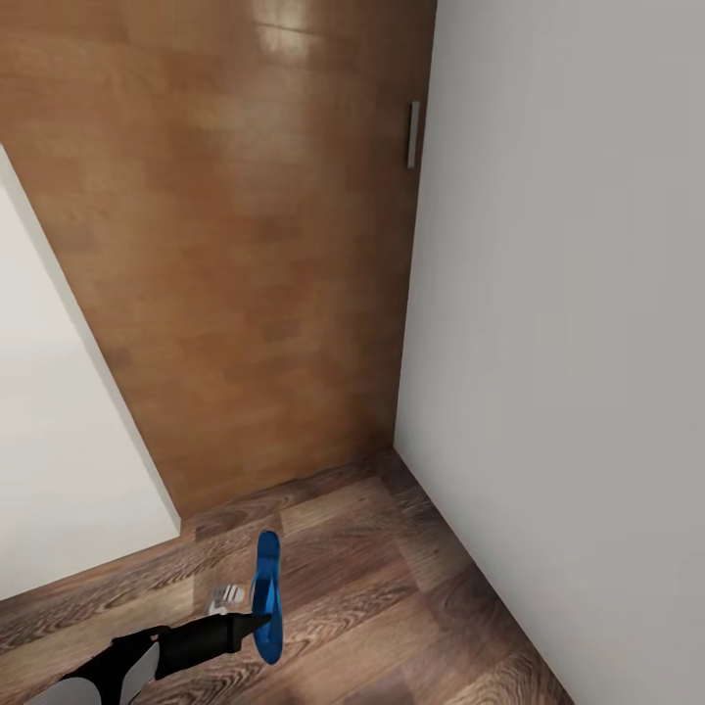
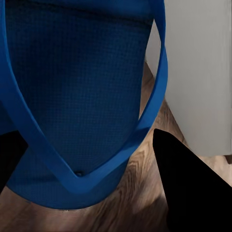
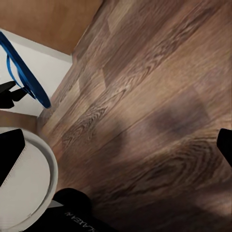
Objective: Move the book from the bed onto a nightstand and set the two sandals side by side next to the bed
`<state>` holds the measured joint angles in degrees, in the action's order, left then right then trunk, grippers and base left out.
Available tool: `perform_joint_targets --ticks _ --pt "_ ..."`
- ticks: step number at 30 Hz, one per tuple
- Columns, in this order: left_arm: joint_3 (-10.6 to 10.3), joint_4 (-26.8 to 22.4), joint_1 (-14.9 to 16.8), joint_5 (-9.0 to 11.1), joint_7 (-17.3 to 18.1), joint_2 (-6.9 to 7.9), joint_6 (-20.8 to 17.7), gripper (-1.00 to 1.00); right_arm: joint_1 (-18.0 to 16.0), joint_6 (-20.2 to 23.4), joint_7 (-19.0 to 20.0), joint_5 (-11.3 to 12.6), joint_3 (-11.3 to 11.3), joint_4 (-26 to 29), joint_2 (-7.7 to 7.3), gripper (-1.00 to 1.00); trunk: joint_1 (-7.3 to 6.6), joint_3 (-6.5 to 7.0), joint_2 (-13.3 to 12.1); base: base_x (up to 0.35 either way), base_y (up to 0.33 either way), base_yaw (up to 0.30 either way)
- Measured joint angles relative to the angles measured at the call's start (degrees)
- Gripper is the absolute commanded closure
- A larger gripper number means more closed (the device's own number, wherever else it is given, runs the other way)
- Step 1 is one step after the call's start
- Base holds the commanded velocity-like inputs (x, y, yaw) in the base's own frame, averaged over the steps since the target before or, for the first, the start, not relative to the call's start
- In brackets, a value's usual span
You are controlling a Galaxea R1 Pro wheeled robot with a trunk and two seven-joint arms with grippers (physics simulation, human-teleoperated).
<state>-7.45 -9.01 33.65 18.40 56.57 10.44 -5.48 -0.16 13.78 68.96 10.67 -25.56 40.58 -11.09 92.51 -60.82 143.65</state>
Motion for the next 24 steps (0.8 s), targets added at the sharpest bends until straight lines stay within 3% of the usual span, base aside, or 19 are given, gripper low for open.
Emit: perform_joint_targets --ticks 24 --pt "0.0 0.0 0.0 0.0 0.0 -0.11 0.0 1.00 0.0 -0.4 0.0 -0.2 0.1 0.1 0.18 -1.00 -0.62 5.32 -0.3 0.000 0.000 0.000"
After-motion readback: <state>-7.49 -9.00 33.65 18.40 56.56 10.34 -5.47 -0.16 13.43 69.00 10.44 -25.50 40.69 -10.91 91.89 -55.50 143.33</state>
